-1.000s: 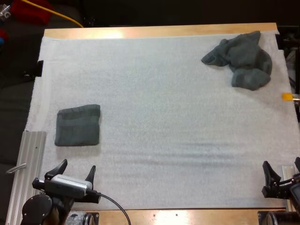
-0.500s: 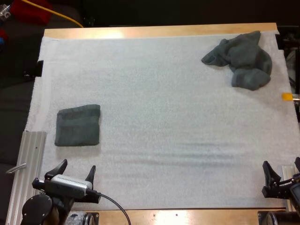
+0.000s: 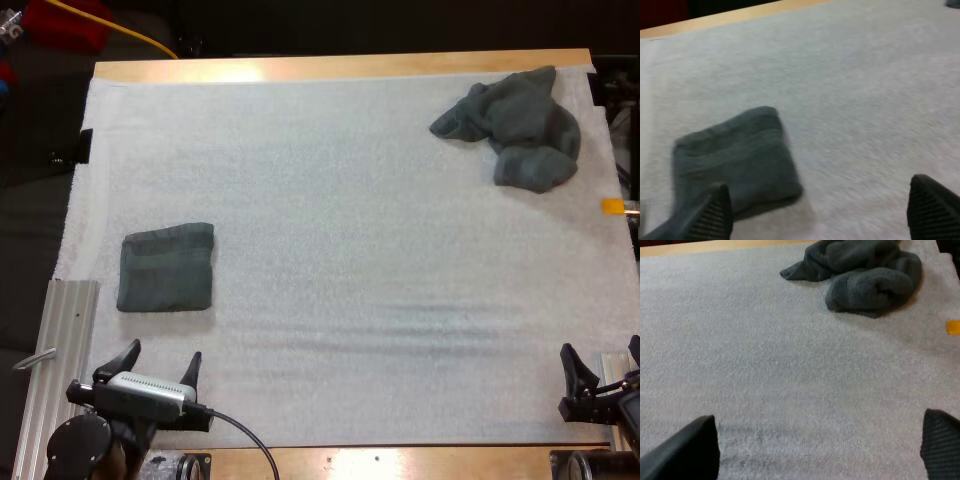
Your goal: Pick towel from pile, fold and stack
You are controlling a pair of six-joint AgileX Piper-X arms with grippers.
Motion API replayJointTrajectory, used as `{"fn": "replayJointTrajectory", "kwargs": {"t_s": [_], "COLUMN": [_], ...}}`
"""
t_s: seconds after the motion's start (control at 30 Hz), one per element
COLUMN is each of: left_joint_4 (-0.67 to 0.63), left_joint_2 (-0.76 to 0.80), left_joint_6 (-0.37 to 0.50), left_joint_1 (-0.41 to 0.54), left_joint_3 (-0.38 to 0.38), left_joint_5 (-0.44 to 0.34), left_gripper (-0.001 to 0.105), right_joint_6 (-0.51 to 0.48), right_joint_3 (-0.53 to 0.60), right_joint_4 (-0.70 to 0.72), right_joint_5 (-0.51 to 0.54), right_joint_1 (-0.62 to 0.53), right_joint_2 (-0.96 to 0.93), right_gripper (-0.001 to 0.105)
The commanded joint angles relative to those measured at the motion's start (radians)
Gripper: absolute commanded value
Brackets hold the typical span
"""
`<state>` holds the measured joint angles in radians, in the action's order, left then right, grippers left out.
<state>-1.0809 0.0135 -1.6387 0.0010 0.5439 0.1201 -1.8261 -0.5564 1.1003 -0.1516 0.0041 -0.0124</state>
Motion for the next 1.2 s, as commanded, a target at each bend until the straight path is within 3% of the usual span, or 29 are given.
{"fn": "replayJointTrajectory", "kwargs": {"t_s": [0.0,0.2,0.43,1.17], "left_joint_4": [0.033,0.054,0.016,0.010], "left_joint_2": [0.139,0.139,0.139,0.139], "left_joint_6": [-0.001,-0.001,-0.001,-0.001], "left_joint_1": [0.003,0.003,0.003,0.003], "left_joint_3": [0.002,0.002,-0.001,-0.004], "left_joint_5": [-0.040,-0.129,-0.093,-0.094], "left_gripper": [0.069,0.069,0.069,0.069], "right_joint_6": [-0.009,-0.009,-0.009,-0.009], "right_joint_3": [0.000,0.000,0.000,0.000], "right_joint_4": [-0.004,-0.004,-0.004,-0.004], "right_joint_5": [-0.002,-0.002,-0.002,-0.002], "right_joint_1": [-0.004,-0.004,-0.004,-0.004], "right_joint_2": [-0.041,-0.041,-0.041,-0.041], "right_gripper": [0.079,0.079,0.079,0.079]}}
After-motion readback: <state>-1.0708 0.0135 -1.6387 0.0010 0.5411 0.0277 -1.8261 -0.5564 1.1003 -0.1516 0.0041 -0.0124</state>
